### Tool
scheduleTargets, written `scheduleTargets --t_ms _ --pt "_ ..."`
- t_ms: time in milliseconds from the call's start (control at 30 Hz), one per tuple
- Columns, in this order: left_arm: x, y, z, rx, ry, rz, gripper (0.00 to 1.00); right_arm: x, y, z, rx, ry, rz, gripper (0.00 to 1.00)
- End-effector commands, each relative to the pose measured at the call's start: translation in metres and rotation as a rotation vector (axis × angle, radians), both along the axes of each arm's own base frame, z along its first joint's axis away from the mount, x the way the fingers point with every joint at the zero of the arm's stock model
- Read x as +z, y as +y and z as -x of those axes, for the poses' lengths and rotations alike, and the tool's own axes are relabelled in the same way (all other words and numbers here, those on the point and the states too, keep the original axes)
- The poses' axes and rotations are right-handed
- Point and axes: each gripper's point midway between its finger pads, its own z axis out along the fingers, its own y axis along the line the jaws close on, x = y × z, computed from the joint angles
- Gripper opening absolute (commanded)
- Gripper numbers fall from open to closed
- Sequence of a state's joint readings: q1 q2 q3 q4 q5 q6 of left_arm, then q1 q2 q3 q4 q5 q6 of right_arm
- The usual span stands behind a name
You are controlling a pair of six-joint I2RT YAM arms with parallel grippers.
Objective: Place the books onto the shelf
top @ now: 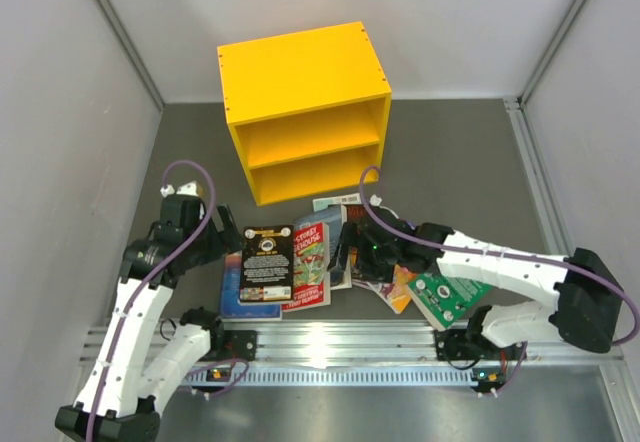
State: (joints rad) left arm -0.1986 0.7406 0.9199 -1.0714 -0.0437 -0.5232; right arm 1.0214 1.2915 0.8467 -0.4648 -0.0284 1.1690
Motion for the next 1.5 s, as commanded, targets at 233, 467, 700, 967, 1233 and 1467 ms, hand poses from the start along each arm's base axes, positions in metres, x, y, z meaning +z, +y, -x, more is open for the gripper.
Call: scheduleTargets --t_ms 233,467,700,967,1233,1467 --pt "0.012 0.002 -0.001 -0.007 -0.051 -0.011 0.97 0.023 -0.143 -0.076 -0.279 -0.123 0.244 0.96" --pt "0.01 0.001 -0.005 -0.008 -0.037 -0.013 0.97 0.004 -0.162 -0.1 -0.215 -0.074 0.398 0.96" --pt "0.006 0.0 -0.007 -0.01 -0.025 -0.015 0.96 -0.006 -0.148 -0.11 -0.187 -0.022 0.395 0.95" --pt "0.007 0.0 -0.009 -0.01 -0.029 -0.017 0.97 -0.031 -0.145 -0.106 -0.126 0.034 0.504 0.92" --pt "0.005 0.0 -0.009 -0.012 -0.021 -0.018 0.97 -0.064 -0.148 -0.089 -0.067 0.13 0.606 0.66" --pt "0.004 0.0 -0.01 -0.008 -0.016 -0.022 0.97 -0.069 -0.152 -0.086 -0.058 0.141 0.636 0.01"
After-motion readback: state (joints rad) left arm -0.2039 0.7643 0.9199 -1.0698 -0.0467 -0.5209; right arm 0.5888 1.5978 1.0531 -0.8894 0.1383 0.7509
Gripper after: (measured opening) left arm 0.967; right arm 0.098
